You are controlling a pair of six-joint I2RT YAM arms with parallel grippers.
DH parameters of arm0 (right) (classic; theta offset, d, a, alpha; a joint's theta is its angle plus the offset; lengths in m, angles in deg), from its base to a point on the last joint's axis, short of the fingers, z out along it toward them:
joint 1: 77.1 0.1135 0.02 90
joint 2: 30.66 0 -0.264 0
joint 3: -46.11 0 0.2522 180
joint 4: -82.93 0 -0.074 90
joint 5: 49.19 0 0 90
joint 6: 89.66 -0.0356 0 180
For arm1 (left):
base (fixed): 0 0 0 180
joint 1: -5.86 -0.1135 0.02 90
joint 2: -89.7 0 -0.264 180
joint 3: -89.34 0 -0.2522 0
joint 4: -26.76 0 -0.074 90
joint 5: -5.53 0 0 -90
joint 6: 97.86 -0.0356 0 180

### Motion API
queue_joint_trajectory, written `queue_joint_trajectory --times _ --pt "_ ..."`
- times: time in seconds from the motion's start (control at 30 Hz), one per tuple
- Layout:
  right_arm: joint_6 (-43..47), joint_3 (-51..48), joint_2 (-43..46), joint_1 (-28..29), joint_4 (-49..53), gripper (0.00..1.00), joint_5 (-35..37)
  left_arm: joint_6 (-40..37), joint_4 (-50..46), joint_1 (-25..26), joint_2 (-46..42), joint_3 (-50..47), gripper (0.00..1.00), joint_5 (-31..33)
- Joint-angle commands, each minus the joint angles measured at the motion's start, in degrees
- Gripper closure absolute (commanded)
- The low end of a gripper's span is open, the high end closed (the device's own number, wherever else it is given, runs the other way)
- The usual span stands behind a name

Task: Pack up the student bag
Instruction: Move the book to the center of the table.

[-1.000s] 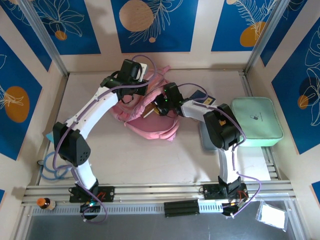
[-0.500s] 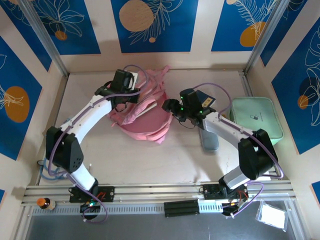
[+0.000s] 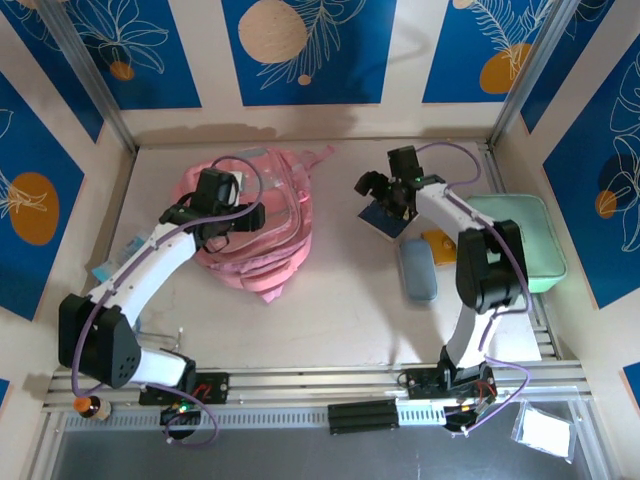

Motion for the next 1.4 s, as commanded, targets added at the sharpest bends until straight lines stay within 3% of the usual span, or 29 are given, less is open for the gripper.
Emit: queue_joint_trajectory --times 0.0,0.23,0.57,0.83,1.13,1.37 --pt "3.2 7.7 -5.7 -0.7 8.2 0.09 -0.8 1.6 2.5 -0.4 -1.9 -0.2 0.14 -4.6" --pt "3.8 19.0 -15.6 -1.4 14.3 0.11 -1.1 1.6 4.2 -0.3 -1.5 0.7 0.0 -9.2" --pt "4.6 24.3 -22.9 0.0 20.5 0.13 -0.4 1.3 4.0 -0.3 -0.1 2.1 0.0 -11.9" --pt "2.4 17.0 -19.5 2.2 16.4 0.15 -10.9 3.3 6.0 -0.3 2.5 3.0 0.0 -13.8" --pt "-1.1 5.1 -13.2 8.7 11.3 0.18 -20.9 4.7 4.5 2.2 8.2 7.2 0.0 -16.0" --pt "-0.8 -7.4 -3.7 13.6 10.5 0.2 -19.1 5.4 4.9 4.7 11.3 8.8 0.0 -17.1"
